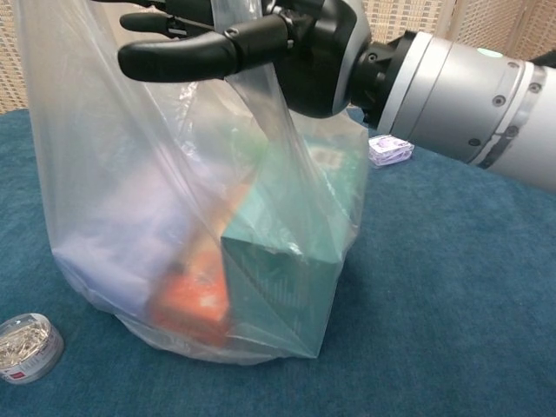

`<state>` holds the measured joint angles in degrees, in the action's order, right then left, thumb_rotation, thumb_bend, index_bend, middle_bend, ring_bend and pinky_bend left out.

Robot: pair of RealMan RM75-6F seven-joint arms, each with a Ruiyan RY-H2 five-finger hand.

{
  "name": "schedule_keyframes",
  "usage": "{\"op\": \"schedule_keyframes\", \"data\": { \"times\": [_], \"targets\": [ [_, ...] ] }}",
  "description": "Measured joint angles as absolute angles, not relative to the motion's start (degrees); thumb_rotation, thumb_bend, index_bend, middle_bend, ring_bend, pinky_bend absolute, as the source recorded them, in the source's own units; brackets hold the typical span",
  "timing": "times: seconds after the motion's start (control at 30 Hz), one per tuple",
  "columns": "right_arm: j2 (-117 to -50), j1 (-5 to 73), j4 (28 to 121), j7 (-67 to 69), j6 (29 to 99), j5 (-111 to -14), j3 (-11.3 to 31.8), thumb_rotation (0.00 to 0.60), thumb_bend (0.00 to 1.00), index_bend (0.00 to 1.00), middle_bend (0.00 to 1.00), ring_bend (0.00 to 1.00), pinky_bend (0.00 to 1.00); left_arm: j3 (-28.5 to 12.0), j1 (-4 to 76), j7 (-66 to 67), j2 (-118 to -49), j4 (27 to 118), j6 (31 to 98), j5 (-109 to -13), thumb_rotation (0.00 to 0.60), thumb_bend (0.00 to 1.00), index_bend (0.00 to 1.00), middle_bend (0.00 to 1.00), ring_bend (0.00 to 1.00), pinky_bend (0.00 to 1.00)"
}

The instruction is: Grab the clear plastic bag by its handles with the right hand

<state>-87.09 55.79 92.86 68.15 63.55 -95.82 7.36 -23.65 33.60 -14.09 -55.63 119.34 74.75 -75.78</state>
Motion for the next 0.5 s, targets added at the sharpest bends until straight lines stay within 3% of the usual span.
{"op": "schedule_keyframes", "data": {
  "times": [0.5],
  "targets": [
    [-89.5, 57.1, 90.2, 69.9, 63.2, -95.0, 8.2, 0.600, 0.00, 0.00, 0.09, 0.02, 0.08, -24.3, 38.3, -6.6, -60.2, 121.3, 72.1, -72.3, 0.600, 0.09, 0.33, 0.28, 0.21, 0.00]
  ]
}}
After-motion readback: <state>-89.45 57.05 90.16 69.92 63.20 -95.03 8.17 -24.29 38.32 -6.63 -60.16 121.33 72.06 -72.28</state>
